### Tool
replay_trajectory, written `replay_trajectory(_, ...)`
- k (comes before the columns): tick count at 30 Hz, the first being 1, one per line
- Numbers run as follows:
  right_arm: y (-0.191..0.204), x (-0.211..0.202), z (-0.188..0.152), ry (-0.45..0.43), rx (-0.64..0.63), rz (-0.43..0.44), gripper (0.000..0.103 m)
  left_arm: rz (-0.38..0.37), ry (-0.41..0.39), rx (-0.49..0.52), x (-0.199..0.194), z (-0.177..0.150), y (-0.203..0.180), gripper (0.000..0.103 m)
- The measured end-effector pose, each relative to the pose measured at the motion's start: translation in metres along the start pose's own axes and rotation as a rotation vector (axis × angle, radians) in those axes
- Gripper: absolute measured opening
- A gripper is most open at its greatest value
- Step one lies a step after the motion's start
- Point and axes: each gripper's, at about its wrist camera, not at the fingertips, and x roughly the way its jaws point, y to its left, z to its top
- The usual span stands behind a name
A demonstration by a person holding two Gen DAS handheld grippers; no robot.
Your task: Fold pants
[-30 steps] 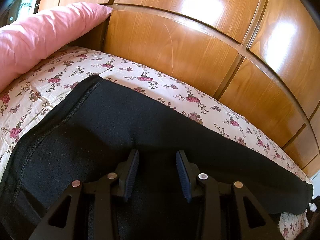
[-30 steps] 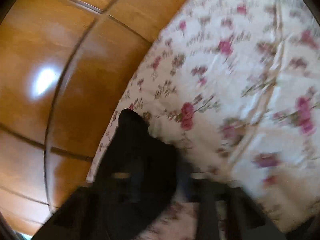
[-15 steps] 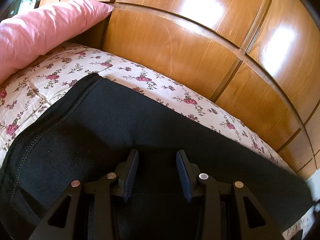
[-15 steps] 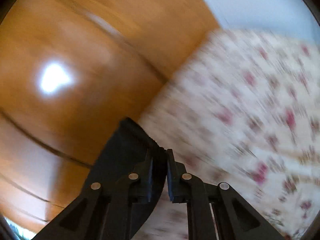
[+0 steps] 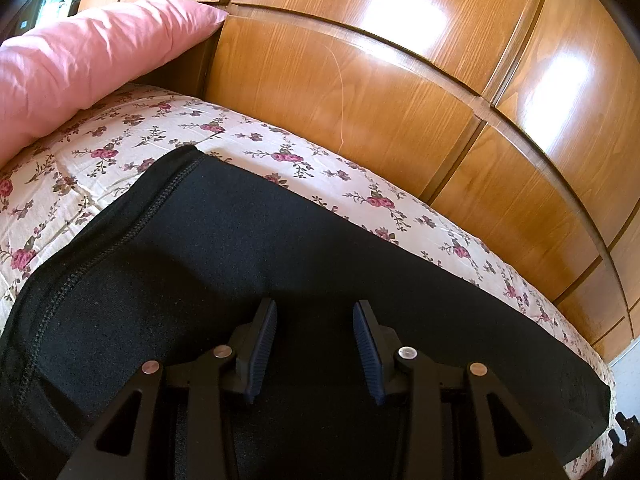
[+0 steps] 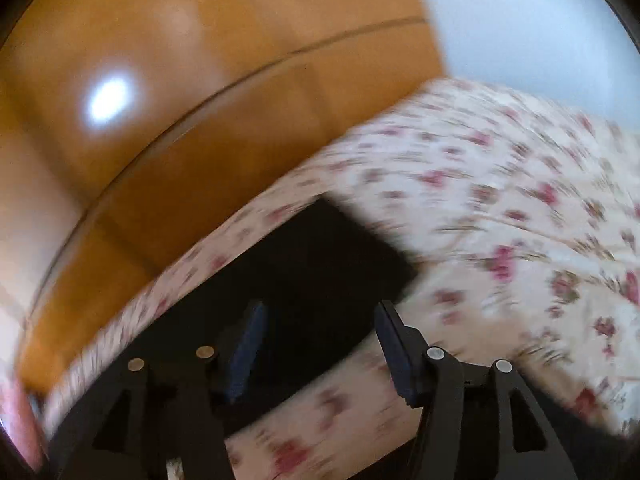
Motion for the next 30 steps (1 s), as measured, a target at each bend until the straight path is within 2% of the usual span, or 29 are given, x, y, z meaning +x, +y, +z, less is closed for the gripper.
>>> replay_trajectory(3, 0.040, 0.011, -0.019, 0.025, -0.174, 0.017, 0.059, 0.010, 0.006, 0.007, 0.000, 0.000, -0.002, 0.040)
replay_trajectory(5, 0.056, 0.024, -0.030, 0.080, -0.249, -0.031, 0.059, 0.016, 0.014, 0.012, 0.000, 0.001, -0.003, 0.040)
replay_trajectory(7, 0.058, 0.046, -0.038, 0.156, -0.275, -0.085, 0.059, 0.016, 0.019, 0.012, 0.000, 0.001, -0.003, 0.041)
replay_trajectory(8, 0.060, 0.045, -0.040, 0.161, -0.281, -0.090, 0.060, 0.013, 0.026, 0.011, 0.000, 0.002, -0.003, 0.044)
replay_trajectory(11, 0.063, 0.040, -0.044, 0.149, -0.321, -0.115, 0.064, -0.022, 0.053, 0.037, -0.001, 0.004, -0.009, 0.063)
replay_trajectory(12, 0.064, 0.038, -0.045, 0.148, -0.327, -0.117, 0.064, -0.026, 0.075, 0.063, -0.002, 0.005, -0.012, 0.066)
replay_trajectory(16, 0.065, 0.039, -0.043, 0.146, -0.317, -0.107, 0.065, -0.016, 0.117, 0.104, -0.004, 0.012, -0.016, 0.066)
replay_trajectory(23, 0.067, 0.045, -0.043, 0.143, -0.337, -0.126, 0.066, 0.112, 0.023, 0.102, -0.011, 0.043, -0.007, 0.066)
replay_trajectory(25, 0.067, 0.044, -0.043, 0.141, -0.336, -0.125, 0.066, 0.187, 0.001, 0.130, -0.007, 0.055, -0.004, 0.066)
replay_trajectory(30, 0.066, 0.043, -0.043, 0.137, -0.339, -0.124, 0.066, 0.293, -0.007, 0.157, 0.010, 0.076, 0.012, 0.066)
